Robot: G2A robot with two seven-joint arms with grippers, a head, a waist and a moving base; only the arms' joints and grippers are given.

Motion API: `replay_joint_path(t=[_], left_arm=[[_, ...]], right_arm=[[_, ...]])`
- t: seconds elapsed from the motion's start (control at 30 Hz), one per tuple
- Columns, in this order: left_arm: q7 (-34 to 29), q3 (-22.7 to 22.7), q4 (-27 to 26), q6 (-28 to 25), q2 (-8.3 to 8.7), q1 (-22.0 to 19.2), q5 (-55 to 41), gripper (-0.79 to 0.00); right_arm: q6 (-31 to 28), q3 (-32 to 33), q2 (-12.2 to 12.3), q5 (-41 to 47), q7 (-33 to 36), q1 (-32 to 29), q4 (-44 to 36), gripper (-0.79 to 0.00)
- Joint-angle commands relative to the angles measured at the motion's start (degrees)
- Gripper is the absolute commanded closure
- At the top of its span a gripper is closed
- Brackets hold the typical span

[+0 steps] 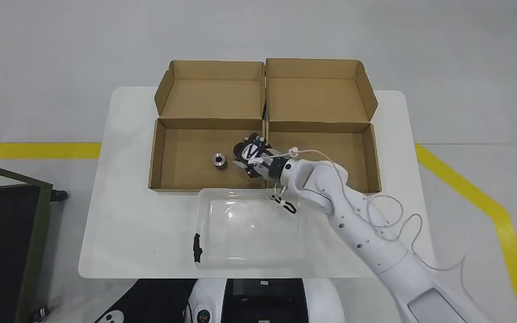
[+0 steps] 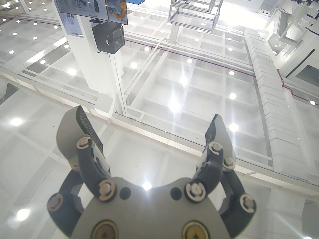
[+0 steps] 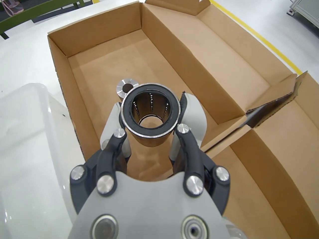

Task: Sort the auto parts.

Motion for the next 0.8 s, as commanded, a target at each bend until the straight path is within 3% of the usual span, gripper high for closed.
replay_joint_path(t=[0.0,0.27,0.43,0.57,0.77], left_arm=[[0.0,0.0,0.0,0.0,0.00,0.0,0.0,-0.785],[0.0,0.0,0.0,0.0,0.00,0.0,0.0,-0.785],[0.0,0.0,0.0,0.0,0.00,0.0,0.0,-0.785],[0.0,0.0,0.0,0.0,0.00,0.0,0.0,-0.785],[0.0,0.0,0.0,0.0,0.00,0.0,0.0,-0.785]], right_arm=[[0.2,-0.5,-0.4,0.1,0.3,0.8,1.1,0.000],[1.0,-2.6,-1.8,0.8,0.8,2.8,5.2,-0.015],[1.3,-3.2,-2.6,1.2,0.7,3.7,7.2,-0.160],[1.2,-3.6,-3.0,1.2,0.7,4.0,8.1,-0.166],[1.1,-3.8,-3.5,0.9,0.9,4.2,8.8,-0.305]])
